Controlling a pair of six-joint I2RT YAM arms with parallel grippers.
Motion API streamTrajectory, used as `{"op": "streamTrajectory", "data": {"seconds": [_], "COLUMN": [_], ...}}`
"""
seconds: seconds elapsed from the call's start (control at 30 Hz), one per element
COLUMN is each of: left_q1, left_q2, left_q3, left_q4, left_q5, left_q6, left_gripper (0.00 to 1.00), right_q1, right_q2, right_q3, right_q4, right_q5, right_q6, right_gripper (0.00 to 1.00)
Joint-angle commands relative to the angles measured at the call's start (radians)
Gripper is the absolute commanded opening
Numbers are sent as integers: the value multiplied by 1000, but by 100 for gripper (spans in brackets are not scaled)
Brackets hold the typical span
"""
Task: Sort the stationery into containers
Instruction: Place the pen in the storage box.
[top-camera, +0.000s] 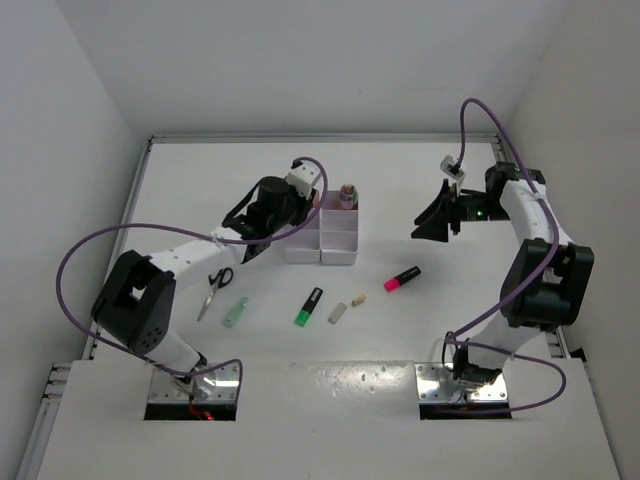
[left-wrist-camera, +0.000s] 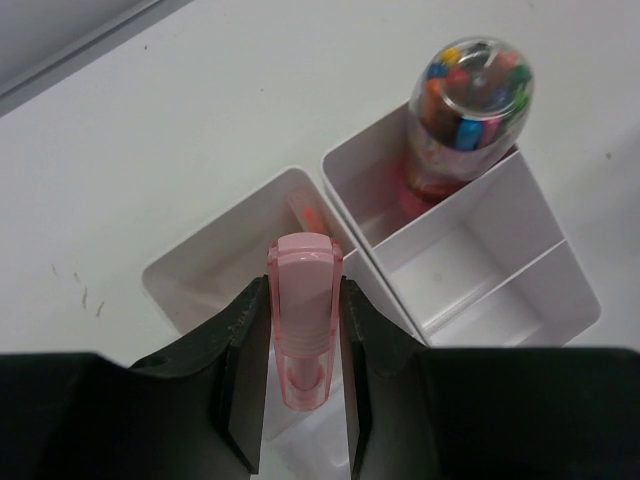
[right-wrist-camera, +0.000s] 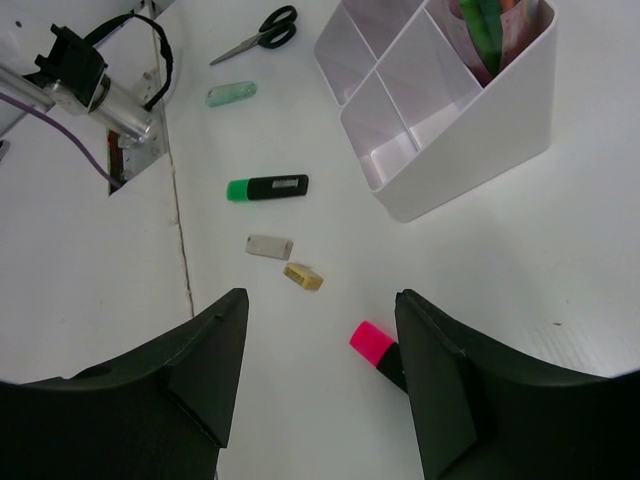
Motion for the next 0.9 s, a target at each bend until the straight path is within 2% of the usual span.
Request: {"op": "streamTrajectory", "data": {"seconds": [0.0,0.13,0.3,0.43,0.47,0.63,0.7,0.87], "left_q1": [19,29,39,39,39,39,39,39], "left_q2": [25,47,67,76,76,66,55,3], "left_q3": [-14,-14,-14,-14,-25,-43,-43,-34], "left_q4": [20,20,30,30,30,43,43,34], "left_q5": [20,31,31,31,31,31,31,31], "left_q6": [38,61,61,61,61,61,61,61], "left_gripper": [11,15,15,23,28,41,45,46], "right_q1": [-5,-5,-5,-5,-5,-5,-5,-5], "right_q2": [0,9,18,29,29,38,38,38], "right_q3": [40,40,49,49,49,58,58,58], "right_q4": [-15,-24,-35,-44,-44,-55,-64,-73], "right_q5": [-53,-53,-53,-53,-53,-53,-62,-62], "right_q6": [-53,-63,-72,-81,-81,-90,-99,-109], "right_gripper": [61,61,61,61,61,62,63,65]}}
